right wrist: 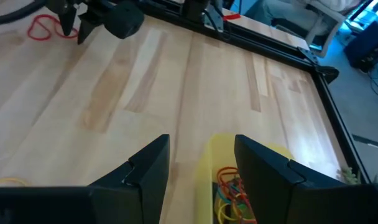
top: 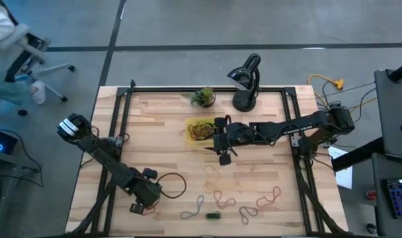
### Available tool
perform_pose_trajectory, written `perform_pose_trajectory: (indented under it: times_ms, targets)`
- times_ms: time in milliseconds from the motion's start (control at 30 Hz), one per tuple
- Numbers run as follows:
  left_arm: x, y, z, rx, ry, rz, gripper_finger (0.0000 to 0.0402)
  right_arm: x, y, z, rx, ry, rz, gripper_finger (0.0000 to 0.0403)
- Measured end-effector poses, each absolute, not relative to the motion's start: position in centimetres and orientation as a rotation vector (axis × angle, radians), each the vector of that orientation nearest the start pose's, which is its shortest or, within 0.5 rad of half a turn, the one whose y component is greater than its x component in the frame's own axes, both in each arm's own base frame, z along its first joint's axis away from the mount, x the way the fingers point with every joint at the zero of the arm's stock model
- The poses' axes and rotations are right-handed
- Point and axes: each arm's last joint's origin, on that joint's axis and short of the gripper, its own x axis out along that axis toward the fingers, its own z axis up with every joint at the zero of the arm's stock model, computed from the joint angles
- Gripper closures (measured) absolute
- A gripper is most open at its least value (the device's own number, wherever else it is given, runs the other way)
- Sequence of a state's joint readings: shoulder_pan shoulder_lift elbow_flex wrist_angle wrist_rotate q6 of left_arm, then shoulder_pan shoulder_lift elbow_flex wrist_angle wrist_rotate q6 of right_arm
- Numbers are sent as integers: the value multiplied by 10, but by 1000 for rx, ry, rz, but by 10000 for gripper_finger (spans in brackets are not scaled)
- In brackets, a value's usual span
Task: Pick and place rubber bands into bin
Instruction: Put the red rubber band in the yellow bin
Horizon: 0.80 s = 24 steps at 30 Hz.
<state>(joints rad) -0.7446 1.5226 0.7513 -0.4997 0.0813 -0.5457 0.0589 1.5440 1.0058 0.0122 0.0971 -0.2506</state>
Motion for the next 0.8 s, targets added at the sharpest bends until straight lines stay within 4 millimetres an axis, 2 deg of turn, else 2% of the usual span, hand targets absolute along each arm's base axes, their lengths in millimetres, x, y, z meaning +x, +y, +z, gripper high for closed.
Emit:
perform_pose_trajectory:
  times_ms: [533,667,800]
  targets:
    - [165,-197,147,41,1340,-334,303,337,17,244,-264,536,24,227]
    - [165,-195,145,58,1339,-302,320,337,17,244,-253,536,20,227]
    - [165,-195,142,64,1363,-266,353,337,17,244,-253,536,19,227]
